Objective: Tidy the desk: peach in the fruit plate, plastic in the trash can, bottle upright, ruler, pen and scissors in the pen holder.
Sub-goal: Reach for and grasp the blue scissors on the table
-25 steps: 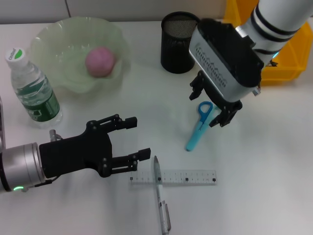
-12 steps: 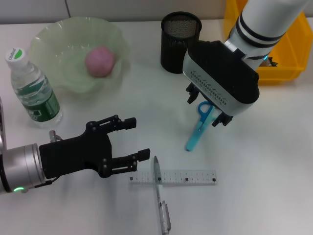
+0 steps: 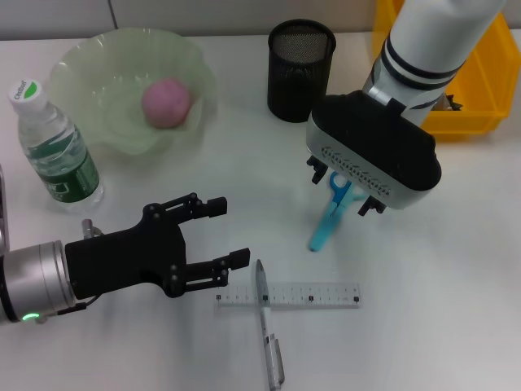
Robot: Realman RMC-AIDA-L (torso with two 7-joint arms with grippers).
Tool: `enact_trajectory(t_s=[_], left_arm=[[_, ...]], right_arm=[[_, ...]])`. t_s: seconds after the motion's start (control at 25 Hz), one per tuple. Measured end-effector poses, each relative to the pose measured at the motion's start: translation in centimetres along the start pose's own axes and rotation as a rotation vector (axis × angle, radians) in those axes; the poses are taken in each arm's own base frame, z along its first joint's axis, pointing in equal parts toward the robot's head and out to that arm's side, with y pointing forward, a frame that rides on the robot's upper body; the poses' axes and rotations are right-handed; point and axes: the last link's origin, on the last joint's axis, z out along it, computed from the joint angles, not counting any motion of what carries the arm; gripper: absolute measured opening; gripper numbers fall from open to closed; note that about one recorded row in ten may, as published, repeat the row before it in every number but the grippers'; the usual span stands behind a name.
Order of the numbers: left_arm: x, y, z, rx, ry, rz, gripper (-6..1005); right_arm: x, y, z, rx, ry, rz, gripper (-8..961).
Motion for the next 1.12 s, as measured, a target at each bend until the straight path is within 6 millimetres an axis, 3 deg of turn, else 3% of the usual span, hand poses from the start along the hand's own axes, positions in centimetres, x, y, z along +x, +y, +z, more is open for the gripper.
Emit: enact_trajectory(t_s=[1.12], left_arm=[[0.0, 0.3, 0.1, -0.006, 0.016, -0.015, 799]], right_arm=[[-0.1, 0.3, 1.4, -0.051, -0.011, -0.088, 773]])
